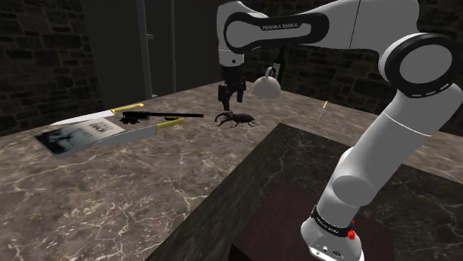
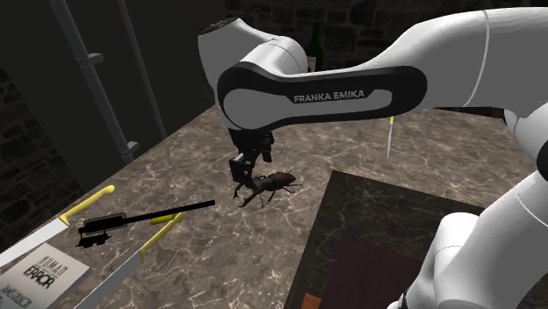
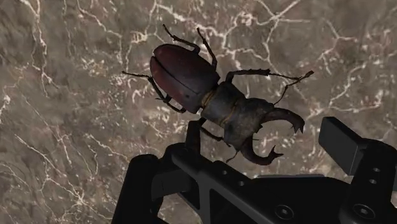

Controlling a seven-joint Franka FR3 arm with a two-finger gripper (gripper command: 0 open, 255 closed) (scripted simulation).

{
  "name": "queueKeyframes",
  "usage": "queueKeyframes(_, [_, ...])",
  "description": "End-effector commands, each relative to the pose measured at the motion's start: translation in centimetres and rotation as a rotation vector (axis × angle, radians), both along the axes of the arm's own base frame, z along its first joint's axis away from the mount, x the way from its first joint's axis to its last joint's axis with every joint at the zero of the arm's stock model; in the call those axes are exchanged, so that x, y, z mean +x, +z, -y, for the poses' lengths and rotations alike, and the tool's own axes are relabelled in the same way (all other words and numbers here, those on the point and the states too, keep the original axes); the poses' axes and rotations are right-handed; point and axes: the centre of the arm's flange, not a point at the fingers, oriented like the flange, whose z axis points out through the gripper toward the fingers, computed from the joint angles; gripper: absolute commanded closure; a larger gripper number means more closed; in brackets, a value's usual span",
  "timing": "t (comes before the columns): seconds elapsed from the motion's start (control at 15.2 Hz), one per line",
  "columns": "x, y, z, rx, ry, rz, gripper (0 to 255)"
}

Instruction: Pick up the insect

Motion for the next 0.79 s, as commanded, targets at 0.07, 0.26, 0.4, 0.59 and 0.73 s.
queueKeyframes(0.07, [4.0, -1.0, -0.5, -0.036, 0.017, -0.001, 0])
queueKeyframes(0.26, [5.4, -1.8, -0.8, -0.049, 0.023, -0.001, 0])
queueKeyframes(0.4, [5.4, -2.9, -0.8, -0.049, 0.023, -0.001, 0])
queueKeyframes(0.59, [5.4, -4.4, -0.8, -0.049, 0.023, -0.001, 0])
queueKeyframes(0.73, [5.4, -5.3, -0.8, -0.049, 0.023, -0.001, 0])
